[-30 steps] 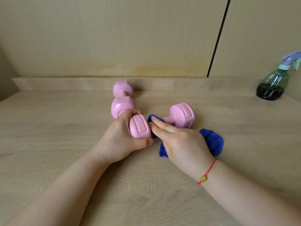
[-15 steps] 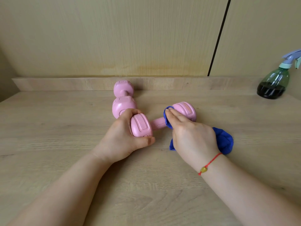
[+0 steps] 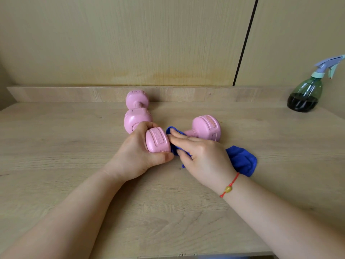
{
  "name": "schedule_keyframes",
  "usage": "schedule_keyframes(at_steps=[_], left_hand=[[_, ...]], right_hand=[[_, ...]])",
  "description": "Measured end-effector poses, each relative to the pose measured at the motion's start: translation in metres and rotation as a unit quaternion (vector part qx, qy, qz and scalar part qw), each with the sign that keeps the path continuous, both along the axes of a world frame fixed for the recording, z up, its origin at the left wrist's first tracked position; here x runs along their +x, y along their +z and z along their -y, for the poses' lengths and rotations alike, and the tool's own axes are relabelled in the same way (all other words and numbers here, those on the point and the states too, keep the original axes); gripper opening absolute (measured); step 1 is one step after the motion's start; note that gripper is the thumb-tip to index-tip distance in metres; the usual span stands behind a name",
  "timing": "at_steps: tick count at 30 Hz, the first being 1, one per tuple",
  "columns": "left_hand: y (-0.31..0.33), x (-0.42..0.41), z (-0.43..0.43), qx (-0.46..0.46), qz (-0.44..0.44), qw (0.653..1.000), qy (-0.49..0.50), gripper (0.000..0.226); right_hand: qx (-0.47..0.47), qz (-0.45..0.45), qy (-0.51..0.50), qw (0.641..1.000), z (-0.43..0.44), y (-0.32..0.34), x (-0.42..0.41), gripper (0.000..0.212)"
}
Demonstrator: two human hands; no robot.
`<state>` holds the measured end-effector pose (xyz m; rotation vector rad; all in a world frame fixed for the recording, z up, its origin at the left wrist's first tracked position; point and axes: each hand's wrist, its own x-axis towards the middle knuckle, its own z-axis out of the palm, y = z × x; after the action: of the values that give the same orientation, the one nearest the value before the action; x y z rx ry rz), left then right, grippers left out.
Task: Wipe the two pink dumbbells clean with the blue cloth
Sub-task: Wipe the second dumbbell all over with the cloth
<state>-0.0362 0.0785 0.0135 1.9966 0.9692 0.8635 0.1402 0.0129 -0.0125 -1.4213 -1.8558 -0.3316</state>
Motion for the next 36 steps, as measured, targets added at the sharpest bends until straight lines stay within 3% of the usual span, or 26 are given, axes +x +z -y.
schedule_keyframes(at_steps=[6, 12, 18, 21, 26, 36], left_hand=[[0.001, 0.000, 0.002, -0.017, 0.003, 1.000, -0.006, 0.067], [0.001, 0.003, 0.005, -0.008, -0.016, 0.999, -0.043, 0.084], [-0.001, 0.007, 0.007, -0.017, 0.005, 0.998, -0.058, 0.083], [-0.001, 0.008, 0.006, -0.027, 0.020, 0.998, -0.058, 0.082], [0.000, 0.006, 0.003, -0.044, 0.019, 0.997, -0.053, 0.086], [0.004, -0.009, -0.001, -0.043, 0.003, 0.999, -0.026, 0.077]], right_hand=[[-0.051, -0.124, 0.044, 0.990, 0.007, 0.002, 0.005, 0.038], [-0.126, -0.291, 0.045, 0.947, -0.003, 0.014, 0.003, 0.029], [-0.233, -0.427, 0.156, 0.860, -0.004, 0.014, 0.005, 0.038], [-0.245, -0.406, 0.181, 0.862, 0.003, 0.015, 0.007, 0.040], [-0.233, -0.301, 0.152, 0.912, 0.012, 0.015, 0.010, 0.045], [-0.177, -0.115, 0.070, 0.975, 0.022, 0.014, 0.009, 0.057]])
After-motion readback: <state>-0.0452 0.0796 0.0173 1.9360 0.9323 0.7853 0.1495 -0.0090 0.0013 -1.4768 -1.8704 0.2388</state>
